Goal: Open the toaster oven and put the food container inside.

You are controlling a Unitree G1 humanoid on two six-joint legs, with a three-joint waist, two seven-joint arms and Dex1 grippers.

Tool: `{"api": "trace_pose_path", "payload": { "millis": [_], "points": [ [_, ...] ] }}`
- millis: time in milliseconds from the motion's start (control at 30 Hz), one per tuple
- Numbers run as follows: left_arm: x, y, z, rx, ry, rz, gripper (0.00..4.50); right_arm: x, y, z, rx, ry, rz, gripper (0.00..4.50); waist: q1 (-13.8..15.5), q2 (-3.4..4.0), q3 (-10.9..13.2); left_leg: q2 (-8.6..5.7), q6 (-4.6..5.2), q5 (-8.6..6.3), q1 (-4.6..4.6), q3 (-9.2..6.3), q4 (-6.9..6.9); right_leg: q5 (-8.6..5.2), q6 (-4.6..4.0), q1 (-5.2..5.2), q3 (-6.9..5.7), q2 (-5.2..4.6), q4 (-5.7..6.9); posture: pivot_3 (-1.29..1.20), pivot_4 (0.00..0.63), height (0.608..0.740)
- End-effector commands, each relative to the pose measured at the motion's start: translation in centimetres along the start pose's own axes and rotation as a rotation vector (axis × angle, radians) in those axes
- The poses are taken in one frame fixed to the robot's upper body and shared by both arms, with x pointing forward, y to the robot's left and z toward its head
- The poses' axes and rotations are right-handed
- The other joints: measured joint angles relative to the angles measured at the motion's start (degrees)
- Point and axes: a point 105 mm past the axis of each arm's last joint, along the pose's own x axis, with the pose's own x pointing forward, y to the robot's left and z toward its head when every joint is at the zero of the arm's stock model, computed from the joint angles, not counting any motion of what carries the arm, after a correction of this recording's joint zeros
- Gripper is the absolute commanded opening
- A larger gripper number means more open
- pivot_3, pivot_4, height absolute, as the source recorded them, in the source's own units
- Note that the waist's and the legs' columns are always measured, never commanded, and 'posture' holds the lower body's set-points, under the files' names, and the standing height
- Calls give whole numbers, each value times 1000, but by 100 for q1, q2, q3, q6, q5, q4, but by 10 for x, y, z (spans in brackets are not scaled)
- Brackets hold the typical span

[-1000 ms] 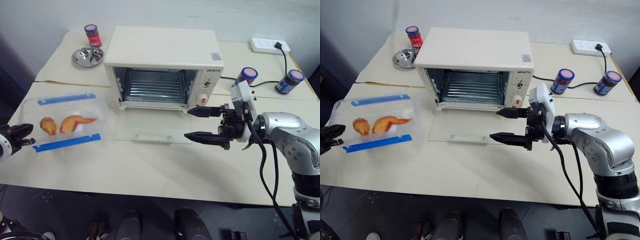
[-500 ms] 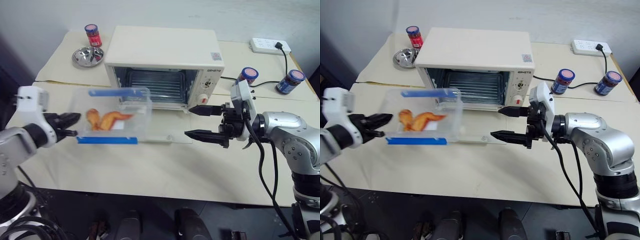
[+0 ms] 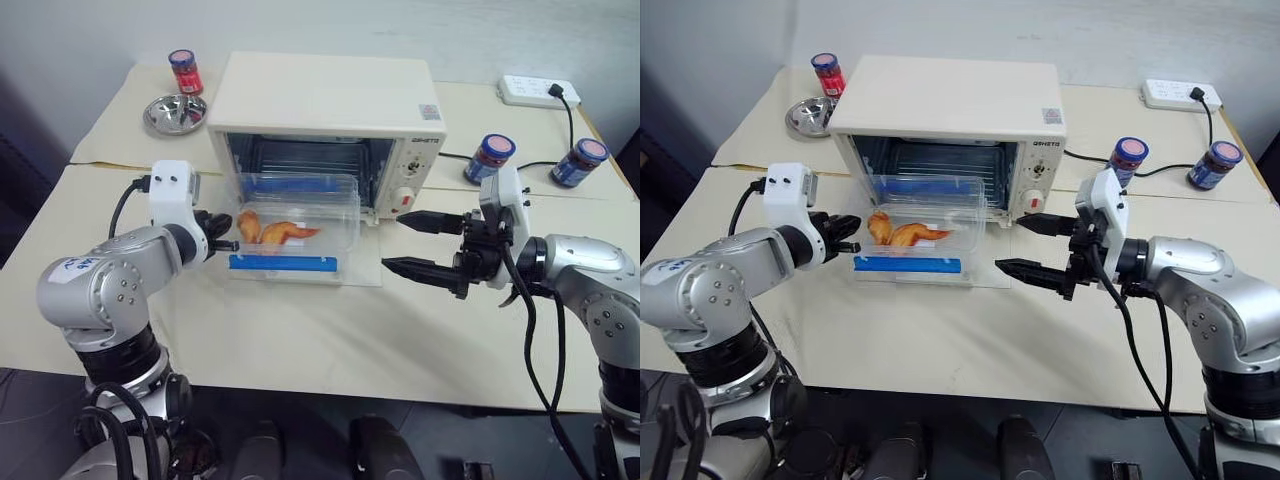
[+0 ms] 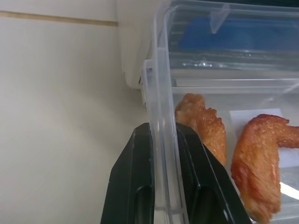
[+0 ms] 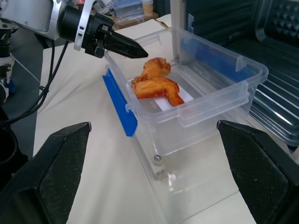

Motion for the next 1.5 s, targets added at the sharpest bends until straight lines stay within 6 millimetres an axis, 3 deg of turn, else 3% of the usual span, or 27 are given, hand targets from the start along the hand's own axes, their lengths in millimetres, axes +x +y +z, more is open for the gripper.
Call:
{"api": "trace_pose_path", "payload": {
  "millis": [33,233,433,533,633,733,833,900,1000,1133,1267,1500],
  "points": [
    [3,0,11,-16,-61,24,985,-7,2,13,-51,-27,-21,4500,2,0,0,0,0,0,0,0,1,0,0,0,0,0,1,0,150,740],
    [1,-9,12,-26,-87,-29,2617,-9,1,11,-49,-19,-35,4500,3,0,0,0,-3,2,1,0,1,0,0,0,0,5,2,0,150,740],
    [-29,-10,34,-47,-249,-153,2617,-11,-3,7,-45,-6,-46,4500,-6,0,0,2,-3,1,-1,0,1,0,0,0,0,2,0,0,150,740],
    [-59,-11,46,12,-345,-313,2638,-11,-1,7,-31,-10,-25,4321,-23,0,0,2,-4,2,0,1,-1,0,0,0,0,5,-1,0,150,740],
    [-83,-10,48,37,-385,-452,2051,-10,5,8,-13,-19,21,3606,-11,1,0,4,-4,2,3,2,-3,0,0,0,1,6,-1,0,150,740],
    [-102,-11,41,46,-367,-607,1138,-7,16,7,1,-15,89,2552,-8,1,0,5,-4,2,3,0,1,0,0,5,0,4,-5,0,150,740],
    [-117,-15,18,109,-261,-732,169,-2,29,-2,9,25,163,1452,-9,1,0,6,-3,1,5,-4,-4,0,0,11,-1,3,-14,0,150,740],
    [-122,-20,-2,165,-165,-786,0,2,38,-15,14,63,215,739,-10,2,1,6,-3,1,8,-5,-12,0,0,12,-1,0,-23,0,150,740],
    [-121,-21,-29,257,-39,-809,0,11,43,-27,8,94,252,46,-14,3,1,11,-2,1,10,-5,-18,1,-2,19,0,0,-43,0,150,740],
    [-96,-6,-52,397,47,-709,0,35,41,-45,-1,120,236,46,-12,6,3,11,-3,2,17,-2,-25,6,-9,24,4,1,-53,0,150,740],
    [-75,3,-48,402,-9,-650,0,53,36,-53,-11,107,222,46,1,10,5,10,-1,5,15,-4,-28,7,-9,20,1,3,-52,0,150,740],
    [-52,2,-40,426,-70,-638,0,76,13,-49,-51,57,137,46,-28,10,5,7,5,1,7,3,-40,11,-10,6,0,-1,-51,0,150,740]
  ]
}}
